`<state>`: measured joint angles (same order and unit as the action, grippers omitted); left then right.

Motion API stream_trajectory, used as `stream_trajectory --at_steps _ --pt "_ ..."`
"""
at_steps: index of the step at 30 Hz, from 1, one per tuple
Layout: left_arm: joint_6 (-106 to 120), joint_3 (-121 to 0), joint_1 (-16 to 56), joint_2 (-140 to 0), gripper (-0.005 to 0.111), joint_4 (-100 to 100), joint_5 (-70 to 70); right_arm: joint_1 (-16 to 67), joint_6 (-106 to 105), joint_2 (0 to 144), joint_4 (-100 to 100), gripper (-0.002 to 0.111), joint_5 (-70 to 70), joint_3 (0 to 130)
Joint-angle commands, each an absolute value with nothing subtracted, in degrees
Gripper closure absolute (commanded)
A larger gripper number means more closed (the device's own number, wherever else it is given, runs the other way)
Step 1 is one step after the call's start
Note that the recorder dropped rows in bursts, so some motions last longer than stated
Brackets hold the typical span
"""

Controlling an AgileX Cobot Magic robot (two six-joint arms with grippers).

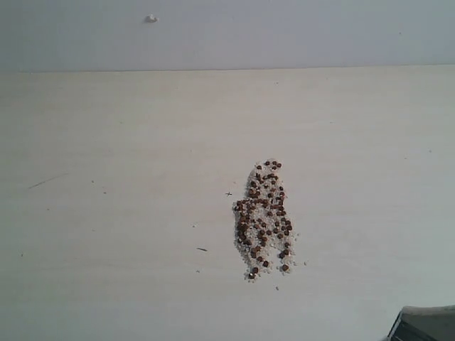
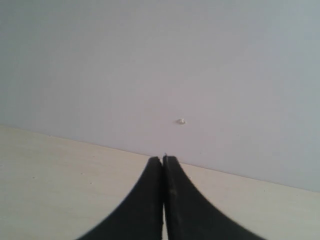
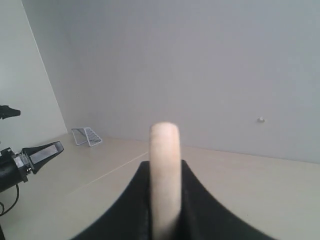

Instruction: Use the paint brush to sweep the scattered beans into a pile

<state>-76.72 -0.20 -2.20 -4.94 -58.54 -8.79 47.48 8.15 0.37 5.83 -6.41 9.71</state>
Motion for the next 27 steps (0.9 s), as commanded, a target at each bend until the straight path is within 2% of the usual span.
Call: stream_trajectory --at_steps 1,8,14,22,27 --pt "-76.7 0.0 -2.2 -4.6 0.107 -58.1 -9.0 47.3 8.0 0.3 6.0 0.108 -6.1 9.4" --pt "-76.7 0.0 -2.2 -4.6 0.107 -58.1 -9.0 47.3 5.8 2.0 5.6 0.108 8.7 3.6" --pt "-76.7 0.0 -2.2 -4.6 0.107 -58.1 -9.0 47.3 -1.4 9.0 7.3 0.108 23.5 0.0" --pt "-76.7 0.0 -2.2 -4.6 0.107 -58.1 -9.0 47.3 -2.0 21.6 10.3 0.108 31.5 0.0" --pt "-76.7 0.0 -2.2 -4.6 0.107 -58.1 -9.0 47.3 -6.4 31.8 12.2 0.108 31.4 3.4"
